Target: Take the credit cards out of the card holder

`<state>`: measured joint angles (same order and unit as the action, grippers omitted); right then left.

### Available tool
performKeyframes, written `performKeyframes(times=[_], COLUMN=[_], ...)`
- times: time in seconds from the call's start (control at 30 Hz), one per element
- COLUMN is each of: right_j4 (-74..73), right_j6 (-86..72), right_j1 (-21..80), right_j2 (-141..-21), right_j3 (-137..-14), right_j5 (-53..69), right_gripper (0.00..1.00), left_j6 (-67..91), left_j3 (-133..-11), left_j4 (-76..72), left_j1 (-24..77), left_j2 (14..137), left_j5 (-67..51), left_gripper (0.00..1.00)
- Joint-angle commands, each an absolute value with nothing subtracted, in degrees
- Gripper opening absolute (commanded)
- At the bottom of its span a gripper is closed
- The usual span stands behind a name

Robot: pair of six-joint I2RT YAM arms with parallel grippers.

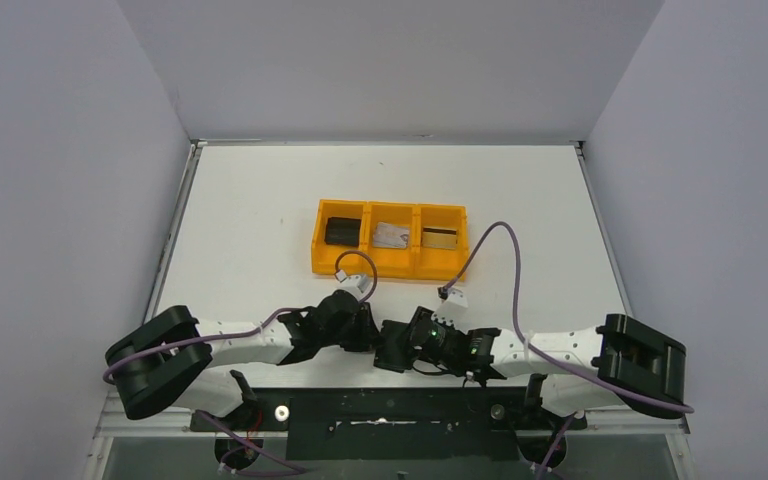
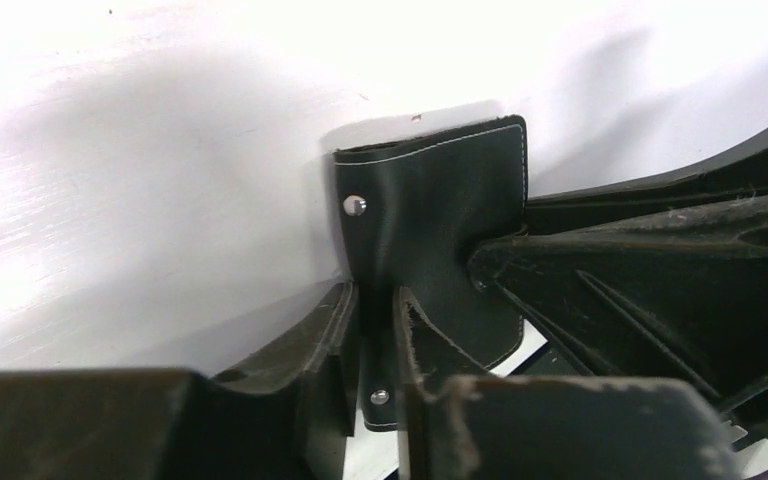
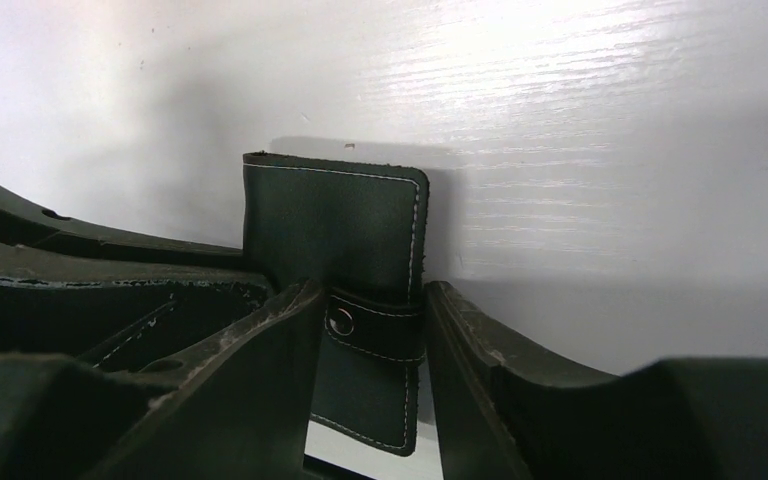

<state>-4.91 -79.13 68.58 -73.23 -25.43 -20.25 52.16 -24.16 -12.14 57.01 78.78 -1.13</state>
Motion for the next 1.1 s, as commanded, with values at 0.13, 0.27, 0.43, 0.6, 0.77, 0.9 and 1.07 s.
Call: performKeyframes(times=[0.13, 0.27, 0.43, 0.6, 0.77, 0.9, 1.07], right_j4=[-8.16, -7.83, -5.35, -10.7, -22.32, -23.19, -19.13], right_j6=[-77.16, -76.97, -78.76, -78.45, -78.41, -78.66, -76.92], right_j1=[67.72, 67.76, 67.75, 68.08, 69.23, 69.26, 67.64], right_j2=[-67.46, -66.65, -69.49, -78.13, -84.53, -82.35, -76.54], right_j3=[-26.61, -28.03, -29.58, -36.52, -43.8, -42.7, -37.11], right_j5=[-20.95, -20.16, -19.01, -18.9, -23.52, -25.43, -24.51], right_gripper=[0.53, 0.53, 0.52, 0.44, 0.3, 0.22, 0.1], left_j6=[50.71, 51.37, 51.25, 51.08, 50.3, 49.71, 49.57], left_j3=[-25.04, -24.08, -24.5, -25.36, -26.31, -27.21, -27.27], left_j4=[-8.04, -8.08, -6.56, -6.04, -5.31, -2.47, 0.6], left_j1=[57.92, 57.92, 57.92, 58.03, 58.01, 58.01, 58.01], left_j2=[73.21, 70.66, 69.53, 69.95, 70.29, 70.12, 68.15], left_j5=[2.05, 3.1, 3.85, 3.41, 3.4, 4.53, 7.58], left_gripper=[0.0, 0.0, 0.0, 0.0, 0.0, 0.0, 0.0])
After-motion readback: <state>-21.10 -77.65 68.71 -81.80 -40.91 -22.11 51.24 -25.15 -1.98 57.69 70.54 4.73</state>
